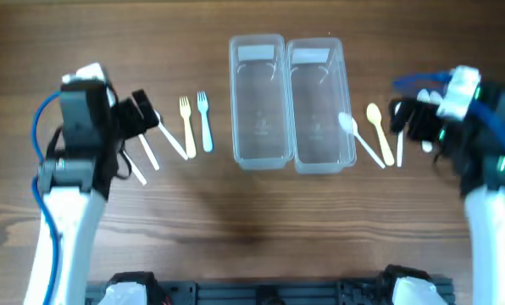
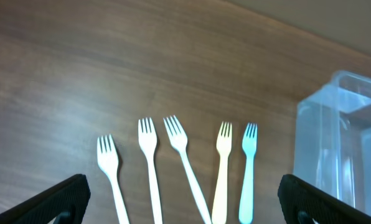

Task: Pack container
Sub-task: 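Move the right gripper to the white spoons and grasp one, then carry the white spoon into the right container and release it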

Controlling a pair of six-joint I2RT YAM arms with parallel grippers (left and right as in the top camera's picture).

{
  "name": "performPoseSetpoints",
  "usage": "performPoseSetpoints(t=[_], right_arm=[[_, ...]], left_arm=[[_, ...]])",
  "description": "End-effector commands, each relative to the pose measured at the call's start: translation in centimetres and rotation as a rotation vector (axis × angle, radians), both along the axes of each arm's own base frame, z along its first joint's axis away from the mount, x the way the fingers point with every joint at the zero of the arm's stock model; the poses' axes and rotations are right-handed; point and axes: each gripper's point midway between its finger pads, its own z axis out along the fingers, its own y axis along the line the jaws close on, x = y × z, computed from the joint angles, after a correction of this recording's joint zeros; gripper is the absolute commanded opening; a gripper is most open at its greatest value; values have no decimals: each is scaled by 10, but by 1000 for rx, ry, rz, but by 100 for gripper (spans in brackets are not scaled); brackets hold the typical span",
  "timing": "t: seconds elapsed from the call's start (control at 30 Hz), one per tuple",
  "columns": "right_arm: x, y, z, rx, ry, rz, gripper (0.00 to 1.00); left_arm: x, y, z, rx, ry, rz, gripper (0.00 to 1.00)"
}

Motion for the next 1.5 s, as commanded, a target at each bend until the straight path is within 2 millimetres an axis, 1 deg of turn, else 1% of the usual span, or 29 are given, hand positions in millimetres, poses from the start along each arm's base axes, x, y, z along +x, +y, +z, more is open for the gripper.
performPoseSetpoints(t=[0.0, 0.07, 0.1, 0.13, 0.2, 0.23, 0.33, 0.37, 0.4, 0.43, 0.47, 0.5, 0.53, 0.57, 0.6, 0.63, 0.67, 0.77, 0.87, 0.93, 1.03, 1.07, 1.1, 1.13, 1.3, 1.4, 1.43, 1.47], right_arm=[[34, -31, 15, -43, 133, -2, 100], [44, -34, 8, -38, 165, 0, 100], [48, -43, 5, -64, 169, -20, 100], [49, -56, 2, -95, 177, -64, 100], [55, -97, -11, -147, 198, -173, 100], [59, -112, -17, -144, 198, -203, 100], [67, -176, -46, -125, 201, -340, 100], [68, -190, -54, -130, 203, -357, 100], [68, -199, -61, -134, 212, -364, 100], [69, -203, -73, -131, 230, -338, 98], [69, -202, -85, -140, 260, -298, 89], [69, -200, -97, -137, 292, -280, 84], [68, -198, -115, -133, 341, -260, 80], [66, -199, -125, -129, 367, -260, 78], [62, -203, -138, -144, 410, -275, 77], [57, -209, -151, -165, 458, -292, 72], [53, -211, -161, -178, 495, -281, 69], [51, -207, -175, -179, 534, -241, 62], [53, -201, -186, -198, 556, -180, 60], [57, -194, -188, -243, 561, -97, 58], [71, -179, -187, -344, 537, 103, 57], [74, -176, -187, -370, 531, 143, 54], [75, -175, -188, -374, 530, 153, 52], [76, -175, -191, -374, 531, 154, 52], [70, -172, -225, -328, 600, 147, 49], [69, -171, -238, -308, 618, 143, 47], [69, -170, -242, -301, 623, 136, 46], [70, -171, -244, -296, 623, 127, 41]], left_arm=[[30, 2, 0, 10, 64, -5, 100], [32, 3, -6, 10, 84, -5, 100], [30, 2, -9, 10, 99, -5, 100], [27, 2, -11, 10, 111, -5, 100], [22, 2, -16, 9, 142, -6, 100], [20, 2, -17, 9, 148, -5, 100], [20, 2, -18, 9, 151, -5, 100], [20, 2, -18, 9, 151, -5, 100], [20, 2, -18, 9, 152, -5, 100], [20, 2, -18, 9, 151, -5, 100], [20, 2, -18, 9, 151, -5, 100], [20, 2, -18, 9, 151, -5, 100], [20, 2, -18, 9, 151, -5, 100], [20, 2, -18, 9, 151, -5, 100], [20, 2, -18, 9, 151, -5, 100], [20, 2, -18, 9, 151, -5, 100], [20, 2, -18, 9, 151, -5, 100], [20, 2, -18, 9, 151, -5, 100], [20, 2, -18, 9, 151, -5, 100], [20, 2, -18, 9, 151, -5, 100], [20, 2, -18, 9, 151, -5, 100], [20, 2, -18, 9, 151, -5, 100], [20, 2, -18, 9, 151, -5, 100], [20, 2, -18, 9, 151, -5, 100], [20, 2, -18, 9, 151, -5, 100], [20, 2, -18, 9, 151, -5, 100], [20, 2, -18, 9, 151, -5, 100], [20, 2, -18, 9, 151, -5, 100]])
